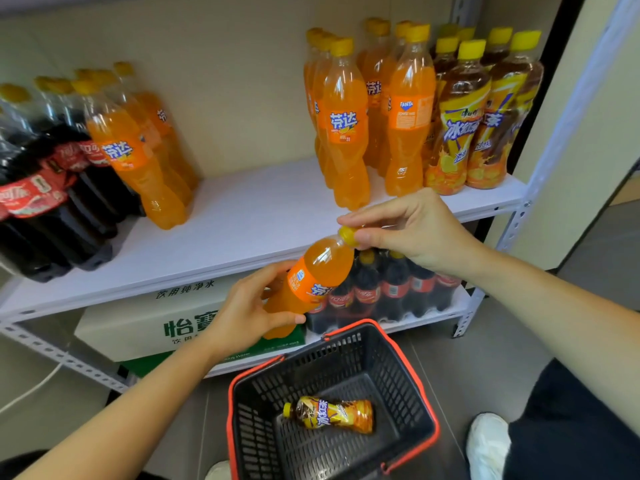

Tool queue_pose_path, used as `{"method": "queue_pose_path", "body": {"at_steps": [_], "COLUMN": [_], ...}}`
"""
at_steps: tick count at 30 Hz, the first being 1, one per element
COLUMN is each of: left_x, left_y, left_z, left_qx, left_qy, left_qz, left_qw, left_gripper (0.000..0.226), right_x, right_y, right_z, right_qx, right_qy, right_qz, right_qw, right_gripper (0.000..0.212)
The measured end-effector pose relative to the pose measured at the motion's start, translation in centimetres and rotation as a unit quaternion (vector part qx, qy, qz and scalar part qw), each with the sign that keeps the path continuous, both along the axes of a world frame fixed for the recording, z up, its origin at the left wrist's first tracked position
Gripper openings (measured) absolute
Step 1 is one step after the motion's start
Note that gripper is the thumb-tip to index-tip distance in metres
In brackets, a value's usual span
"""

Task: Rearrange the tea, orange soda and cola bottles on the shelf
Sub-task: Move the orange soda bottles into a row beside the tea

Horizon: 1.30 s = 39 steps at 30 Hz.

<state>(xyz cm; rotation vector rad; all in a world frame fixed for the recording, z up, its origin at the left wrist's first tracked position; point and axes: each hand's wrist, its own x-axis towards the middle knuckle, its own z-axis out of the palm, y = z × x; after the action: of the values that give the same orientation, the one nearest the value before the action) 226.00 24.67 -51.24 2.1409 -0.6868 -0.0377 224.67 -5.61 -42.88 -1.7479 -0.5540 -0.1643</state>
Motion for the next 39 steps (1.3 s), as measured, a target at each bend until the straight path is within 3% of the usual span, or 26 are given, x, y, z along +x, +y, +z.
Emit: {"method": "queue_pose_path", "body": {"at_steps": [3, 9, 15, 23, 27, 30, 33, 39], "left_x": [-0.3, -0.9, -1.4, -1.7, -1.7, -1.7, -1.3, 0.3], "left_y": [-0.5, -1.7, -2.3, -2.6, -2.6, -2.8, -3.0, -2.7], "left_z": [0.2, 0.8, 2.0, 2.7, 3.1, 3.6, 4.2, 6.0], "left_qx": [-0.035, -0.081, -0.113, -0.139, -0.171, -0.205, -0.249, -0.323], "left_qy": [0.044, 0.093, 0.134, 0.192, 0.224, 0.237, 0.223, 0.152], "left_qz": [0.0, -0.006, -0.033, -0.056, -0.071, -0.073, -0.052, 0.049], "left_qw": [0.998, 0.992, 0.984, 0.97, 0.957, 0.947, 0.941, 0.933], "left_gripper": [0.077, 0.077, 0.074, 0.075, 0.08, 0.082, 0.069, 0.047], "right_x": [0.0, 0.4, 0.7, 1.3, 1.6, 1.5, 1.3, 0.7], "right_y": [0.7, 1.4, 1.9, 2.1, 2.2, 2.3, 2.5, 3.6], "right_z": [-0.3, -0.3, -0.2, 0.1, -0.2, -0.5, -0.8, -2.1], "right_qx": [0.078, 0.139, 0.138, 0.239, 0.282, 0.251, 0.18, 0.062], "right_qy": [0.001, -0.031, -0.059, 0.072, 0.098, 0.087, 0.091, 0.259], "right_qz": [-0.011, -0.081, -0.111, -0.053, -0.055, -0.079, -0.084, -0.017], "right_qw": [0.997, 0.986, 0.982, 0.967, 0.953, 0.961, 0.976, 0.964], "right_gripper": [0.031, 0.023, 0.02, 0.03, 0.023, 0.018, 0.015, 0.016]}}
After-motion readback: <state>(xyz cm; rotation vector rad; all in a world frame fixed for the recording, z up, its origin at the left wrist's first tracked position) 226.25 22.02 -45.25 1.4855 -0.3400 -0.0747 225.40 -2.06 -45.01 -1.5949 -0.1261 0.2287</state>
